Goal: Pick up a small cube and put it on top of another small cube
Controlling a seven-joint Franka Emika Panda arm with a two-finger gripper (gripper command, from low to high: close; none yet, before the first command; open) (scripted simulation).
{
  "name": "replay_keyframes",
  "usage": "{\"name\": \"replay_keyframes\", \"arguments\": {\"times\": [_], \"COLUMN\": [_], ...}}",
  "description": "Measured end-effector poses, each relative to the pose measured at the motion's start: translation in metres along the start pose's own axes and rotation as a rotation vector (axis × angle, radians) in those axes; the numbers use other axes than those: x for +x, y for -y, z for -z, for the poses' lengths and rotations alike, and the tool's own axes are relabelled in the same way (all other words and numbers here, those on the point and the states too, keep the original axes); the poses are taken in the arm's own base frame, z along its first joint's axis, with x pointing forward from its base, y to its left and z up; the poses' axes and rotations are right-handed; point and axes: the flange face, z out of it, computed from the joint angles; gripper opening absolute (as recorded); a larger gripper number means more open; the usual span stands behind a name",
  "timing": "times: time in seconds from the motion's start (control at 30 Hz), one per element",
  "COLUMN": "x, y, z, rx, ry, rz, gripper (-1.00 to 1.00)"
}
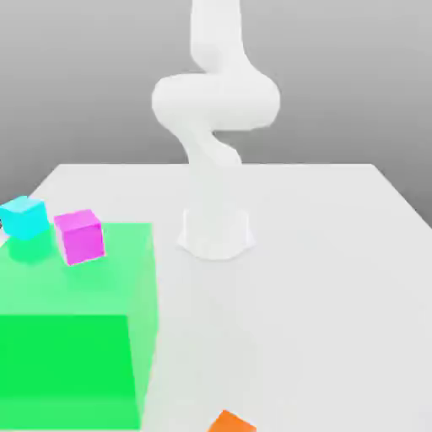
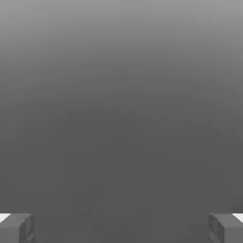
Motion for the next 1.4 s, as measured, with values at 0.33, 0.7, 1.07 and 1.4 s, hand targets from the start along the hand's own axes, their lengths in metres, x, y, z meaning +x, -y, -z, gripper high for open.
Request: {"name": "replay_keyframes", "arguments": {"times": [0.33,0.7,1.07,1.4], "x": [-0.044,-0.166,-0.329,-0.393], "y": [0.06,0.1,0.08,0.042], "z": [-0.154,-0.314,-0.45,-0.515], "rx": [-0.054,-0.082,-0.102,-0.102], "ry": [0.238,0.493,0.739,0.787], "rz": [0.336,0.727,1.107,1.18], "gripper": [0.0,0.0,0.0,-1.0]}}
